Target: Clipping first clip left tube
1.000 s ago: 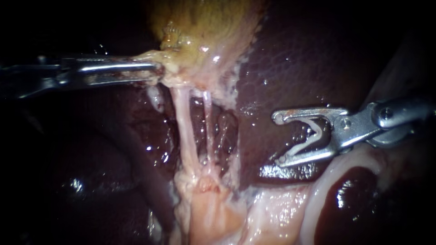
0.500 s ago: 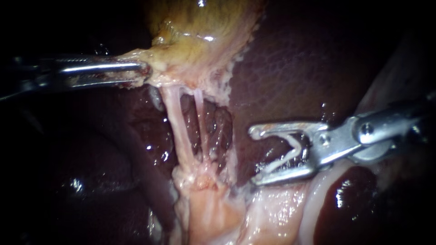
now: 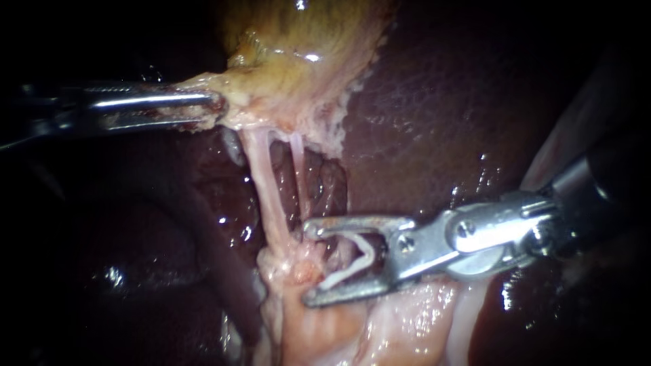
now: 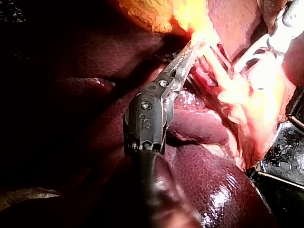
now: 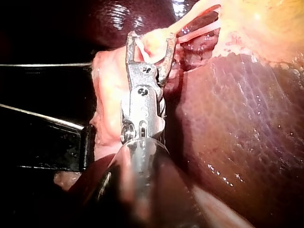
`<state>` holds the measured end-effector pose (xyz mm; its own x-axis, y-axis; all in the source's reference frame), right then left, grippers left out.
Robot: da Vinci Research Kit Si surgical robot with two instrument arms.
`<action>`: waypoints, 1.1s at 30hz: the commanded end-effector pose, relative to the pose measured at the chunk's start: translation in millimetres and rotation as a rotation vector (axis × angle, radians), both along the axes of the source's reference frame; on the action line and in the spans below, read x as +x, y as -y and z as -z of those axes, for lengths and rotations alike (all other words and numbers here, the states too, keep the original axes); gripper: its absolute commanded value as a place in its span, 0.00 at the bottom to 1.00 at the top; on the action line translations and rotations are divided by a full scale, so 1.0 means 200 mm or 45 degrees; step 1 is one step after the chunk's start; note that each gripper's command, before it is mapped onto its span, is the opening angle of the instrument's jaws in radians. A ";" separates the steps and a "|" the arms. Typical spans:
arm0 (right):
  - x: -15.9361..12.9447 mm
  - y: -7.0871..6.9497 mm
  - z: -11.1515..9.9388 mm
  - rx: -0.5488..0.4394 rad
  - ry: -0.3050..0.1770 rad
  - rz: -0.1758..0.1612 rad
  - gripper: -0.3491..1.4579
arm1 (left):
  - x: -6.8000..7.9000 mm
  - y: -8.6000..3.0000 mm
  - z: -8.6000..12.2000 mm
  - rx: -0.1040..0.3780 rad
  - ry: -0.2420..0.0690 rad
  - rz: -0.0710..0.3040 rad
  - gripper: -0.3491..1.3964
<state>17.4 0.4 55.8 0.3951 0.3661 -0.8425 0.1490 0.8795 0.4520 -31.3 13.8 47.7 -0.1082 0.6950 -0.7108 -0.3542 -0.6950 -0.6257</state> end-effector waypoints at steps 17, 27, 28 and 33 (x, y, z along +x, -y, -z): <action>0.013 -0.003 -0.021 0.029 -0.012 -0.012 0.47 | -0.002 0.000 0.001 0.000 -0.001 0.002 0.00; 0.021 -0.005 -0.031 0.033 -0.011 -0.016 0.47 | -0.002 0.000 0.001 0.000 -0.002 0.003 0.00; 0.022 -0.005 -0.031 0.035 -0.019 -0.018 0.47 | -0.003 0.000 0.001 0.000 -0.002 0.003 0.00; 0.032 -0.005 -0.030 0.041 -0.038 -0.022 0.47 | -0.003 0.000 0.001 0.000 -0.002 0.003 0.00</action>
<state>24.2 1.3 61.8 0.3627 0.4005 -0.8415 0.1498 0.8662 0.4768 -31.8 13.8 47.4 -0.1078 0.6952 -0.7107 -0.3565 -0.6944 -0.6251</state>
